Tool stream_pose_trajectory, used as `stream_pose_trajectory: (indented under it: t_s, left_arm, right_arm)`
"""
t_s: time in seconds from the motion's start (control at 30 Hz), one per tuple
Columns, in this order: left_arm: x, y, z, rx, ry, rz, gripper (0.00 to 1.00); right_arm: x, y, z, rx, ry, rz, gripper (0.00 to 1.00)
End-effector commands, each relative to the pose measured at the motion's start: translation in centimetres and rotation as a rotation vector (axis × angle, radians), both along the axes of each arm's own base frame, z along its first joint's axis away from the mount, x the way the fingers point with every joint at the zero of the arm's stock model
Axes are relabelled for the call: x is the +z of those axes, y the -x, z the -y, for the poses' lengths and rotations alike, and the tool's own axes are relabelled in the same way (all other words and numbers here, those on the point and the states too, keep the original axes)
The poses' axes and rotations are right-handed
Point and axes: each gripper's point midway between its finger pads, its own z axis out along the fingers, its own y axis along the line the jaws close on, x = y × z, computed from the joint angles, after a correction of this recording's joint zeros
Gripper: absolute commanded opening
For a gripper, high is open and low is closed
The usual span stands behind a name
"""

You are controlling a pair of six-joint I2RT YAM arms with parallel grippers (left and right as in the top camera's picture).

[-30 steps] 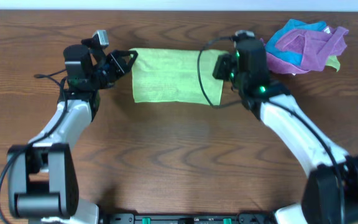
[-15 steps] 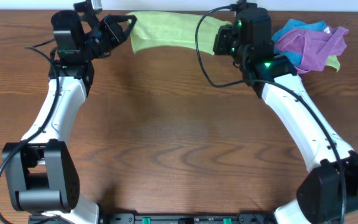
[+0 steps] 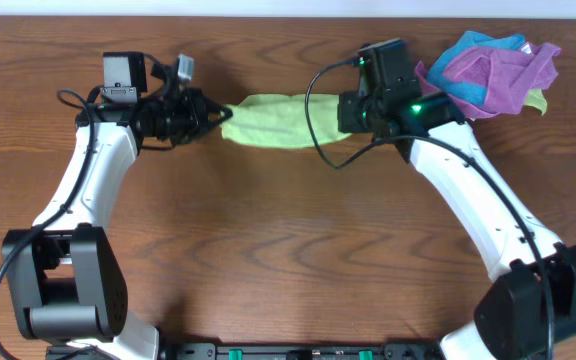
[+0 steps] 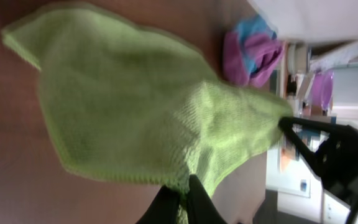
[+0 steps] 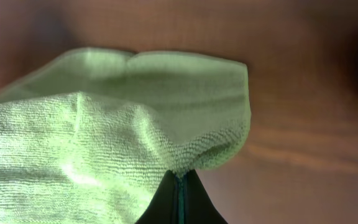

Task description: Fold the cloth

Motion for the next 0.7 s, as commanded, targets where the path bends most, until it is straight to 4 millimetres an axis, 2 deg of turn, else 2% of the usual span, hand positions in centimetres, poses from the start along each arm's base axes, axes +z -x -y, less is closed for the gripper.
stream_pose_trajectory:
  t_s: [0.0, 0.13, 0.37, 0.5, 0.67]
  left_arm:
    - [0.1, 1.4, 0.1, -0.09, -0.023, 0.044, 0.06]
    - [-1.0, 4.3, 0.1, -0.146, -0.035, -0.05, 0.06]
    - [-1.6, 7.7, 0.2, -0.229, -0.043, -0.135, 0.06]
    - [-1.7, 9.3, 0.2, -0.28, -0.046, -0.158, 0.06]
    - [-3.0, 11.3, 0.0, -0.313, -0.064, -0.217, 0.06]
  right_arm:
    - [1.1, 1.2, -0.8, 0.032, 0.005, -0.003, 0.01]
    - [1.4, 3.0, -0.2, 0.019, 0.013, -0.049, 0.01]
    - [3.0, 6.2, 1.9, 0.0, 0.063, -0.083, 0.01]
    - [1.7, 8.0, 2.6, 0.0, 0.085, -0.143, 0.01]
    - [-1.7, 10.9, 3.1, -0.029, 0.061, -0.23, 0.01]
